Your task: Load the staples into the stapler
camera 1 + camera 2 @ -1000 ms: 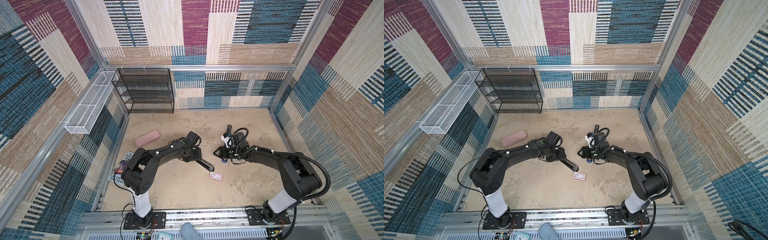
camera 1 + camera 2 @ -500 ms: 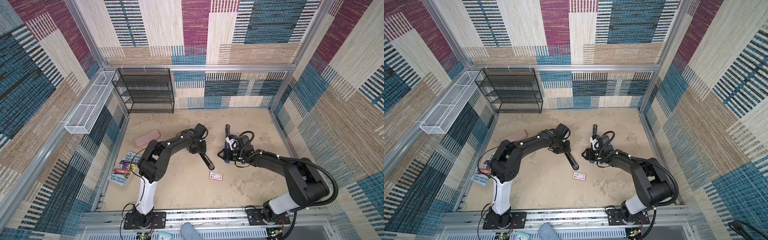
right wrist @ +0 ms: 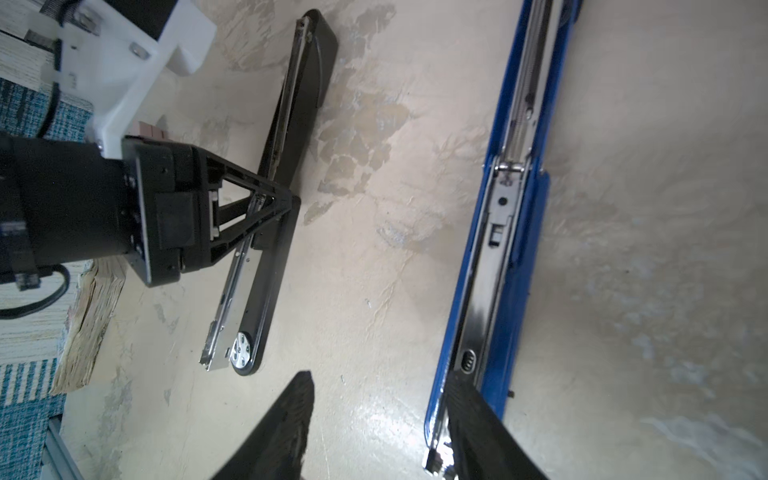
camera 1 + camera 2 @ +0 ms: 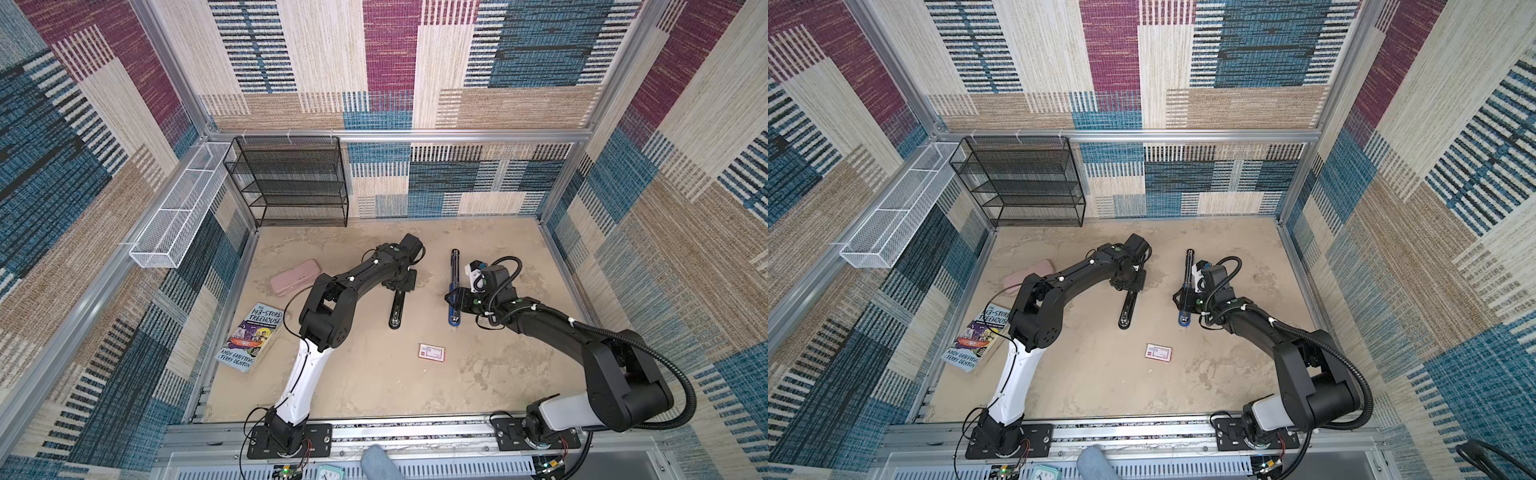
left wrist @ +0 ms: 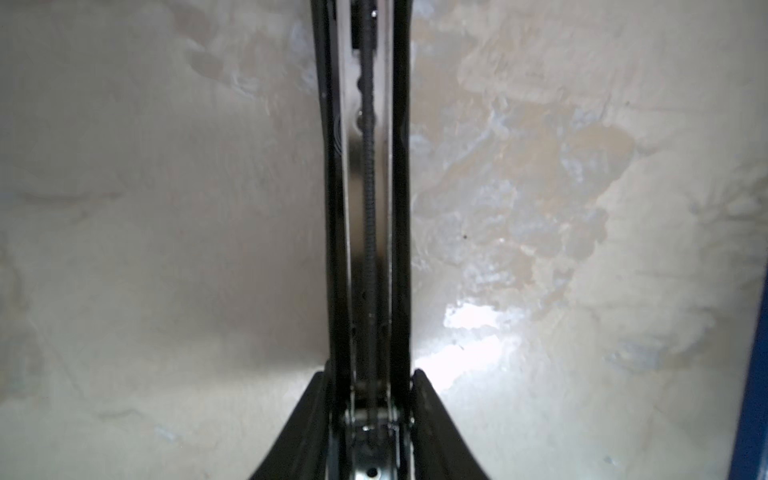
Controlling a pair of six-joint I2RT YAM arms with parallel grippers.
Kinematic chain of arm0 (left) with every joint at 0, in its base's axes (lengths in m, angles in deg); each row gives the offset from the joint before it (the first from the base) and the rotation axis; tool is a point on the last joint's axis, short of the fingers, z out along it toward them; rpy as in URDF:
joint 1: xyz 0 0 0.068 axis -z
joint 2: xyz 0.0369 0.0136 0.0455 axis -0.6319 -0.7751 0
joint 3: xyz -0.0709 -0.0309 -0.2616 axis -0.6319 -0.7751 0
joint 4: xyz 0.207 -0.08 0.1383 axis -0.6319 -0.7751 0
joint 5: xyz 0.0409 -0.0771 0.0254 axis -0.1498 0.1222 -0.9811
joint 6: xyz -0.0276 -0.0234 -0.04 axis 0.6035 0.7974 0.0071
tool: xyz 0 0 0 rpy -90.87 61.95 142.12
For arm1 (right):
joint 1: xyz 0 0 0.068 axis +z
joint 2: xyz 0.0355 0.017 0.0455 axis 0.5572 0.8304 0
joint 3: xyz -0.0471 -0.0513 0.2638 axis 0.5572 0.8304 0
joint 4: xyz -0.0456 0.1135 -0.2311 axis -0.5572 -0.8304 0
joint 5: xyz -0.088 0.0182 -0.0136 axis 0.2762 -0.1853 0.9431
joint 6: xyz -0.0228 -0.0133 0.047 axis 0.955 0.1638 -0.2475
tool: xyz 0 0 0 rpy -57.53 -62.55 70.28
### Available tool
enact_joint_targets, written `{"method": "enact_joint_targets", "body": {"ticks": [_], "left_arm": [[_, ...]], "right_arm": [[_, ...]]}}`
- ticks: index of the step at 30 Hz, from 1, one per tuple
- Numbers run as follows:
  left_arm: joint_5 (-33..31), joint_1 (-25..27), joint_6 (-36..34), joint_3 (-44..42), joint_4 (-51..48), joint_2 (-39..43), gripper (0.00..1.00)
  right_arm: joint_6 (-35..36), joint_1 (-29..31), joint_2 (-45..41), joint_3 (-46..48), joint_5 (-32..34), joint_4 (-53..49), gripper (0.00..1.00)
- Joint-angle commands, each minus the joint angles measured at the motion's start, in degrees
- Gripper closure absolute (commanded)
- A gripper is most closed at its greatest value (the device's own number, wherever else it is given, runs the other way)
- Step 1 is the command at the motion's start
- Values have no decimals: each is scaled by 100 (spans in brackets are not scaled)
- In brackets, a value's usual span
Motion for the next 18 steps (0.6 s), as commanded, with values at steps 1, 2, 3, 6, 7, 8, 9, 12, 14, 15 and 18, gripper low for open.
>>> {"method": "enact_joint_targets", "body": {"ticks": [1,2,3,6,7,8,9,12,14,15,18], "left_arm": [[-268,-58,-407,413,-213,-249,66],[-277,-74,-417,543,-242,-314,66],[-296,-88,-426,693,-269,-388,66],[-293,-140,-465,1124,-364,-613,65],[-272,-163,-471,1259,-422,-670,63],[-248,-174,-478,1366,-479,-701,59],[-234,-176,-484,1425,-527,-696,55],[-223,-184,-514,1275,-541,-452,46],[-177,-184,-525,1055,-541,-207,44],[-156,-184,-523,937,-539,-82,44],[-57,-184,-456,455,-533,461,44]], "right_arm": [[-113,6,47,-31,248,-120,45],[-126,2,47,-32,249,-128,45],[-135,6,49,-28,239,-129,45],[-131,4,31,-42,212,-166,45],[-122,4,25,-68,195,-190,45],[-113,8,16,-78,179,-203,45],[-102,3,-4,-97,168,-227,45],[-49,5,-79,-131,83,-292,44],[11,9,-135,-139,33,-366,44],[37,2,-168,-142,12,-404,44],[117,2,-337,-68,-36,-521,44]]}}
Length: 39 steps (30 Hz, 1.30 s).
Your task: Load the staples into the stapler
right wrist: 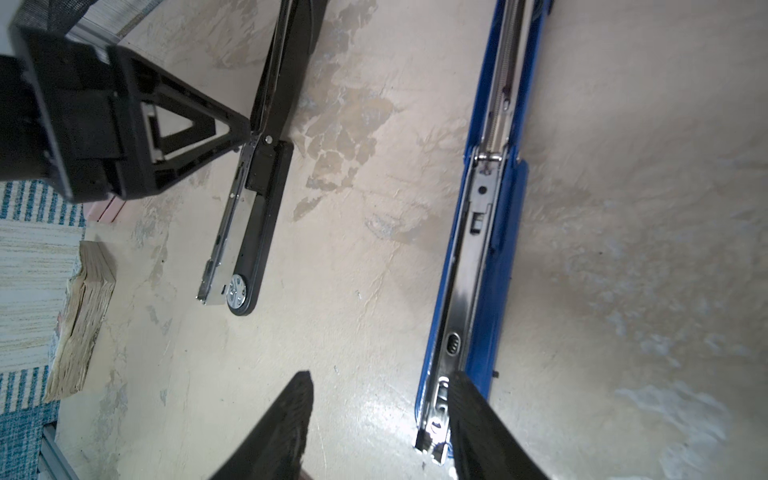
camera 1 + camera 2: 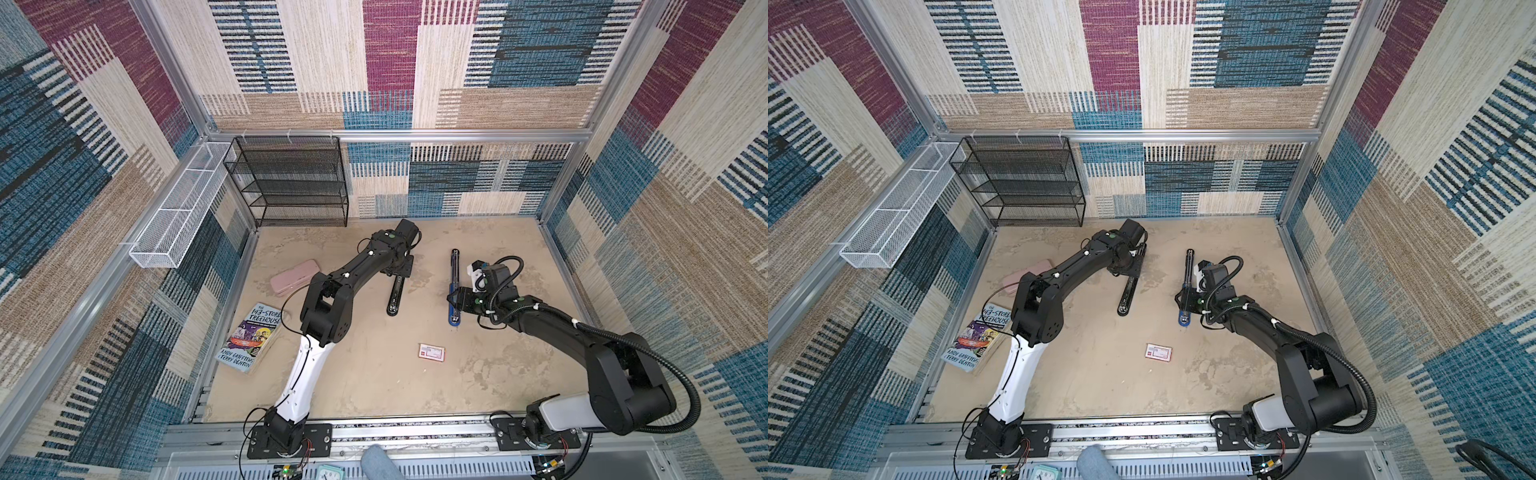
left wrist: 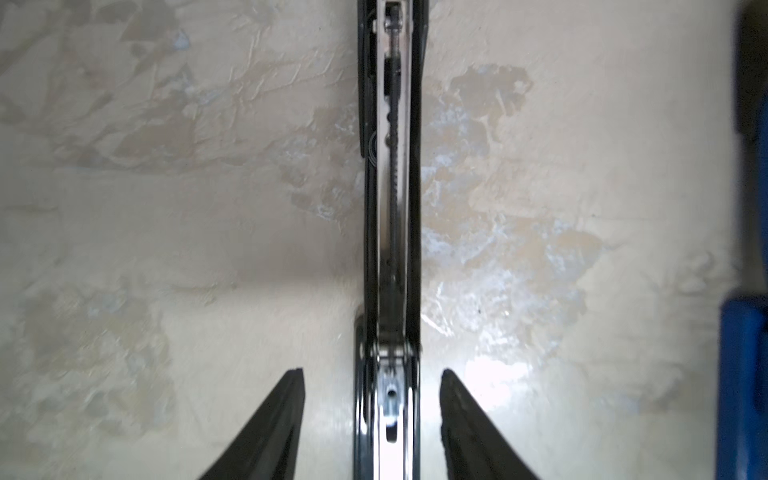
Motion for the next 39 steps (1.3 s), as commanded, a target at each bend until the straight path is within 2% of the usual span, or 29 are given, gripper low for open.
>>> {"method": "enact_joint_targets", "body": {"ticks": [1,7,14,20,23,32,36,39], "left_arm": [[118,8,-7,-468,-94,591,44],[678,36,99,-2323,521,2179,45],[1577,235,330,-4788,1655,3870,46],[2224,455,785,-6370,2593,4560,46],[2369,483,895,-6775,2822,4653,47],[2441,491,951,-7092,2947,4513,48],[2493,491,1021,-7195,2990,4449,48],[2526,491,1052,-7269,2956,4444,49]], "right_arm": [[145,15,-192,58,-135,-132,44],[225,193,-586,341,-381,-327,47],[23,915,-692,740,-324,-451,48],[-220,1180,-474,1141,-427,-194,49],[-280,1277,-259,1183,-532,-58,51],[-380,1773,453,935,-826,286,58],[-477,1895,684,767,-906,420,57],[-496,1900,678,705,-766,305,53]]}}
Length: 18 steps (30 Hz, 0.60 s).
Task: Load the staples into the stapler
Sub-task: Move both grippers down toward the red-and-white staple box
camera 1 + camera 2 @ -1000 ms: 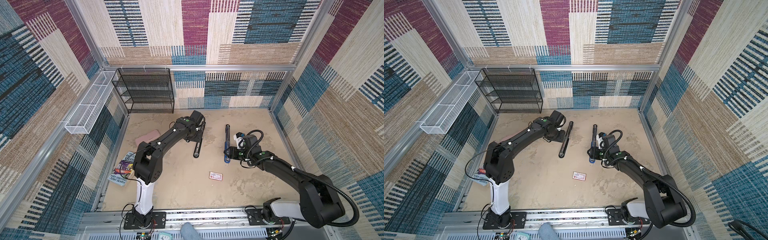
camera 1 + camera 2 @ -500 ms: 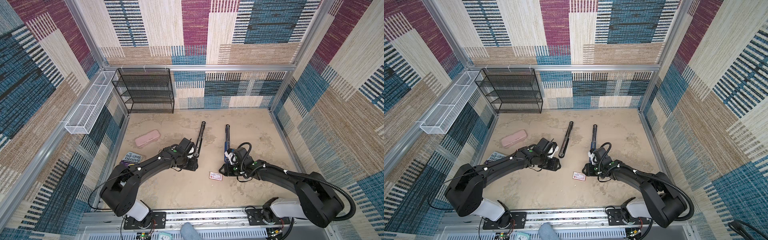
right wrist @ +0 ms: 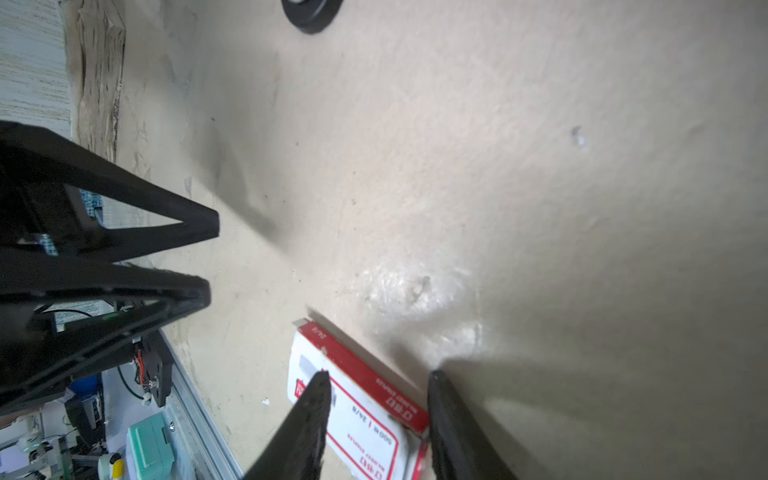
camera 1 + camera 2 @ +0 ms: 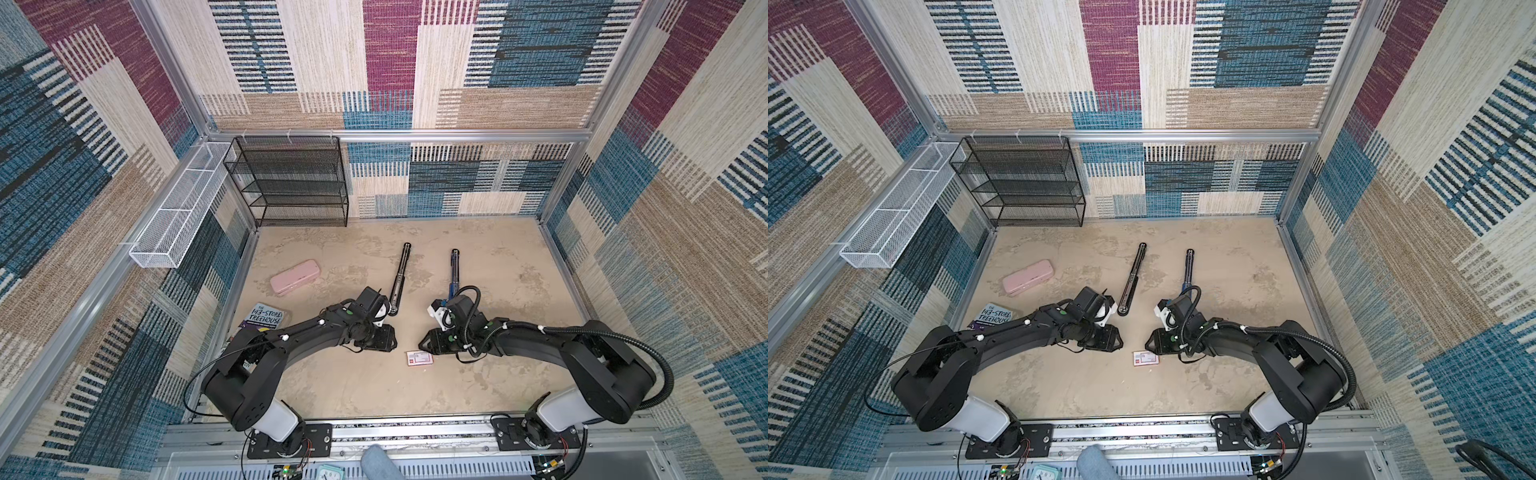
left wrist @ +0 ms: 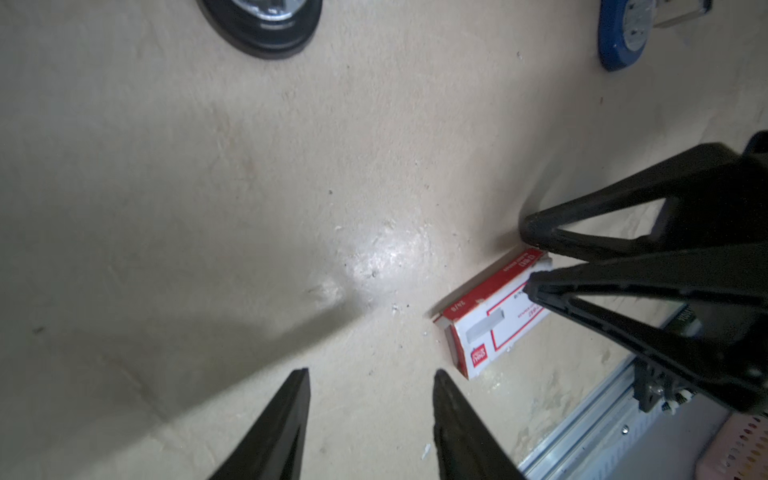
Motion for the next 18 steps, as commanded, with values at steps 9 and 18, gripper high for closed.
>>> {"method": "enact_joint_targets", "body": {"ticks": [9,18], "left_arm": [[758,89,141,-161,106,-51,50],[1063,293,93,135,126,-592,53]], "right_arm": [[-118,23,-388,95,343,-782,53],[-43,47,-636,394,-229,-641,66]]}}
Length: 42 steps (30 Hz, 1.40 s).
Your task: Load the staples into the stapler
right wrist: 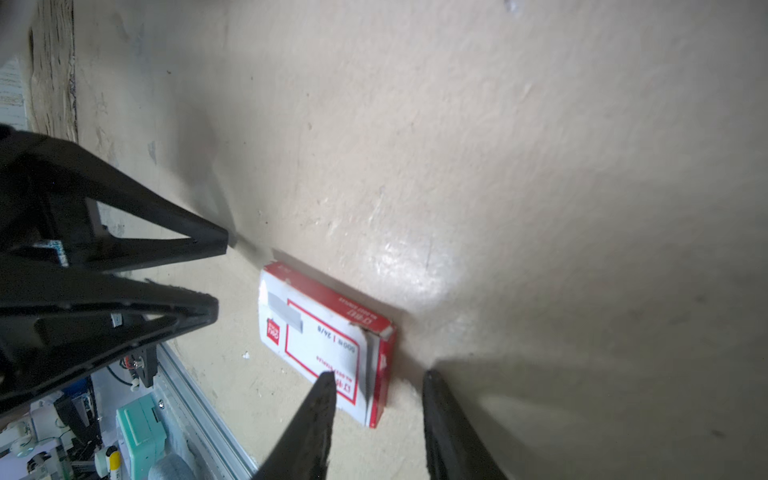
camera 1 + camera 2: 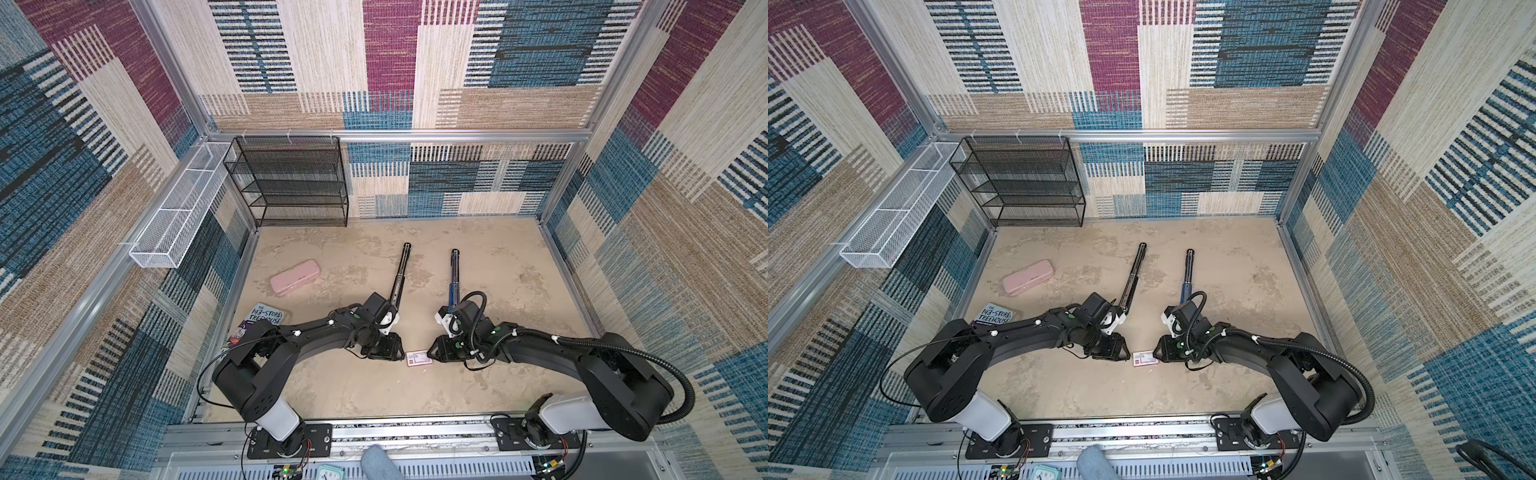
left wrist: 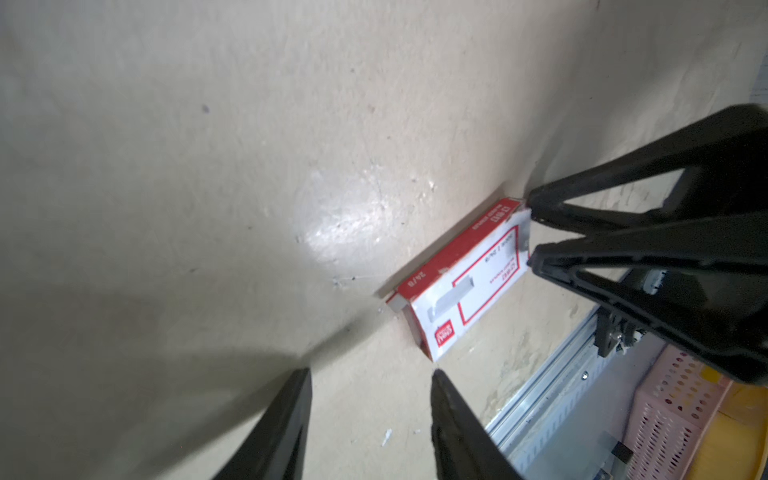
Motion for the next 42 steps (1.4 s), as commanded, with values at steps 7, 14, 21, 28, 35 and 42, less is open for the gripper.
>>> {"method": "enact_joint_targets", "body": {"ticks": [7,14,21,28,35,42], "left_arm": [[276,58,24,156,140,-246,60],[206,56,56,163,127,-368,73],[-38,23,-50,170,-42,-363,92],[-294,-155,-261,178,-263,-233,100],[-330,-372,-323,189,-331,-123,100],[-404,-459,-305,191,-365,-101,100]], "right_arm": [[-39,210,310,-52,-584,507,72],[-48,343,664,-295,-600,688,72],[-56,348,619,-387,-281,541,69],[-83,348,607,-508,37,453,70],[-75,347,851,-758,60,523,71],[4,341,1200,-1077,-9,594,68]]}}
